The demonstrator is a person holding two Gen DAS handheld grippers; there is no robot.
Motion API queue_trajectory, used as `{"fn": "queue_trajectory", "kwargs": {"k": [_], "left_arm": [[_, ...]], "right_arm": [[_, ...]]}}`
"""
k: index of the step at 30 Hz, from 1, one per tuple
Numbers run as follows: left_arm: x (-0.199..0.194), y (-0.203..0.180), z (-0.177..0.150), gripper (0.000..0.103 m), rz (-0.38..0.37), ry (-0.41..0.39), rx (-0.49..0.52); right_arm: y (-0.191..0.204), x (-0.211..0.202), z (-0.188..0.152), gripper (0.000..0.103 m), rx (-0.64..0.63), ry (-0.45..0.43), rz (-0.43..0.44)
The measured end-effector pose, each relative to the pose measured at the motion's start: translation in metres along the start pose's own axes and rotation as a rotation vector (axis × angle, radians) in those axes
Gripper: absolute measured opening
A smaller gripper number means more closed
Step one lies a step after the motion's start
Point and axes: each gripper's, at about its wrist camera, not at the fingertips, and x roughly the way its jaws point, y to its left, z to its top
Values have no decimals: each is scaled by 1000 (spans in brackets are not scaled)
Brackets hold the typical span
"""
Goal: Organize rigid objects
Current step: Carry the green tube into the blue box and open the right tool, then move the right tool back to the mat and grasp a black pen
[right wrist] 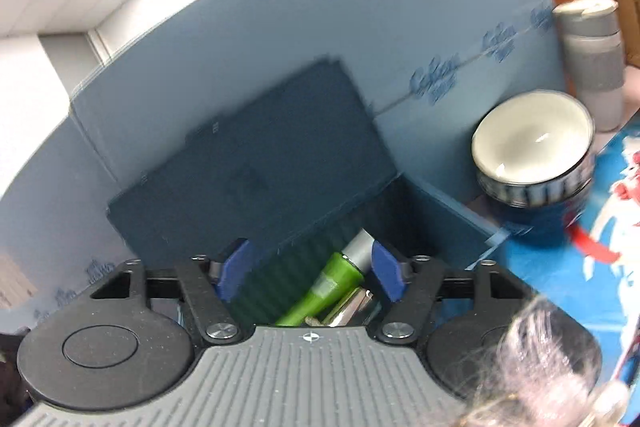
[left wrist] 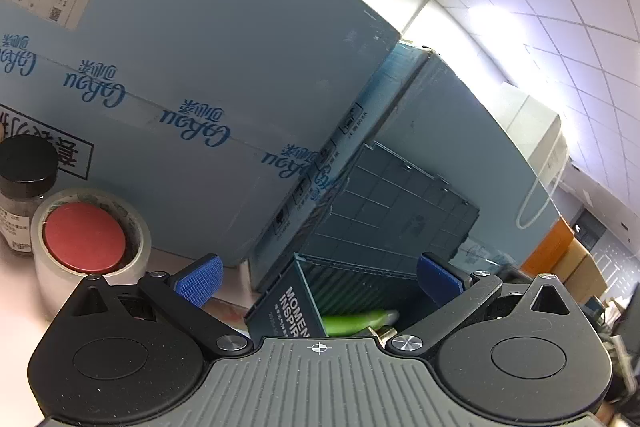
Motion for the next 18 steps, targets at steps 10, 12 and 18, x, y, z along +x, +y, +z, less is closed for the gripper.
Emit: {"fn": "queue_trajectory", "kwargs": {"k": [10,12,18], "left_arm": [[-7,-25,-3,103,-146,52,57],[-10,-36,-7,103,-173,60,70],[-12,-73,-29,103,-270,114,173]], "right_arm": [[-42,-85,15,86,43,-76,-25],[-51,-101,12,88,49,-78,-39],[-90,-134,11,94,101,-93,-164]]}}
